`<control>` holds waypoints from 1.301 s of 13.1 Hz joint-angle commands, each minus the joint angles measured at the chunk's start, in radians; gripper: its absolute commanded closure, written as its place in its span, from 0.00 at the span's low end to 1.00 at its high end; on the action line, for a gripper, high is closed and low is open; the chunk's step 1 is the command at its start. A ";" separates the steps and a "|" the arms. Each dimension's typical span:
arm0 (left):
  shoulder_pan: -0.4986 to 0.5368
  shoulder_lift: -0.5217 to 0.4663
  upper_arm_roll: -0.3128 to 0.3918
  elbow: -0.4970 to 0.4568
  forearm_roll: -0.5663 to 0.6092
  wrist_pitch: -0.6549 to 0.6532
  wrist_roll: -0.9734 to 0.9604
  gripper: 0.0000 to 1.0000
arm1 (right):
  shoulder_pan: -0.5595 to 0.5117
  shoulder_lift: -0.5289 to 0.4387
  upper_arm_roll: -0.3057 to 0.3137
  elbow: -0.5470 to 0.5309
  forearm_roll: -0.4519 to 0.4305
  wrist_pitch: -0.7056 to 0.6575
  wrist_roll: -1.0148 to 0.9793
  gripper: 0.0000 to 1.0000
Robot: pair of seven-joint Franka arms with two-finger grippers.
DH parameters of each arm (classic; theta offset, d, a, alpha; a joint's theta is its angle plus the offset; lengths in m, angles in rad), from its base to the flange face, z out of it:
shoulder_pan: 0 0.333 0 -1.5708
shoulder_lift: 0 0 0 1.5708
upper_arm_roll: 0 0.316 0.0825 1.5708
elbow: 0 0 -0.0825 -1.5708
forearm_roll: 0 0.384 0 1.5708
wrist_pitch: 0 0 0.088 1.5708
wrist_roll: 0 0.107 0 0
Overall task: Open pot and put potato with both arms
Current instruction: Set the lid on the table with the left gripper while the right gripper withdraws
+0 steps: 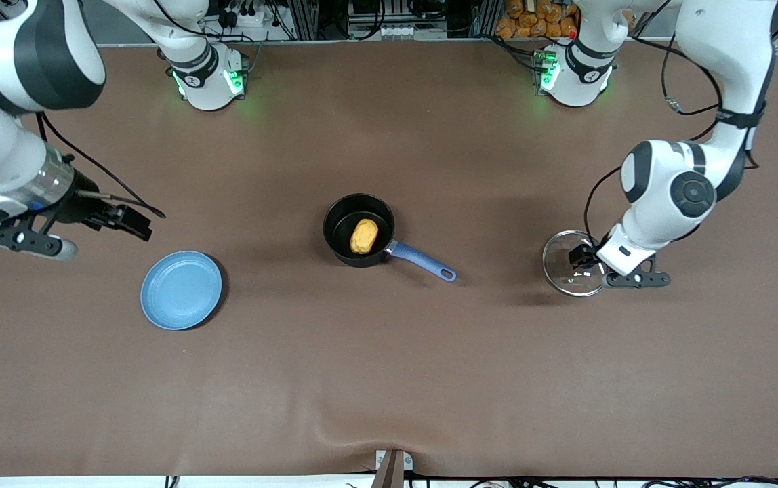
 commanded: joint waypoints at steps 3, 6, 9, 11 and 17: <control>0.004 -0.101 -0.030 0.257 0.018 -0.419 -0.017 0.00 | -0.042 -0.054 -0.004 -0.037 0.029 0.013 -0.034 0.00; 0.012 -0.101 -0.024 0.472 0.021 -0.682 -0.003 0.00 | -0.036 -0.049 -0.039 -0.032 0.029 0.014 -0.069 0.00; 0.044 -0.109 -0.027 0.642 0.021 -0.793 0.002 0.00 | 0.204 -0.054 -0.317 -0.029 0.029 0.010 -0.091 0.00; 0.044 -0.202 -0.028 0.638 0.020 -0.854 0.000 0.00 | 0.347 -0.054 -0.482 -0.024 0.029 0.010 -0.112 0.00; 0.041 -0.357 -0.033 0.516 0.007 -0.865 -0.018 0.00 | 0.325 -0.055 -0.486 -0.018 0.029 0.008 -0.164 0.00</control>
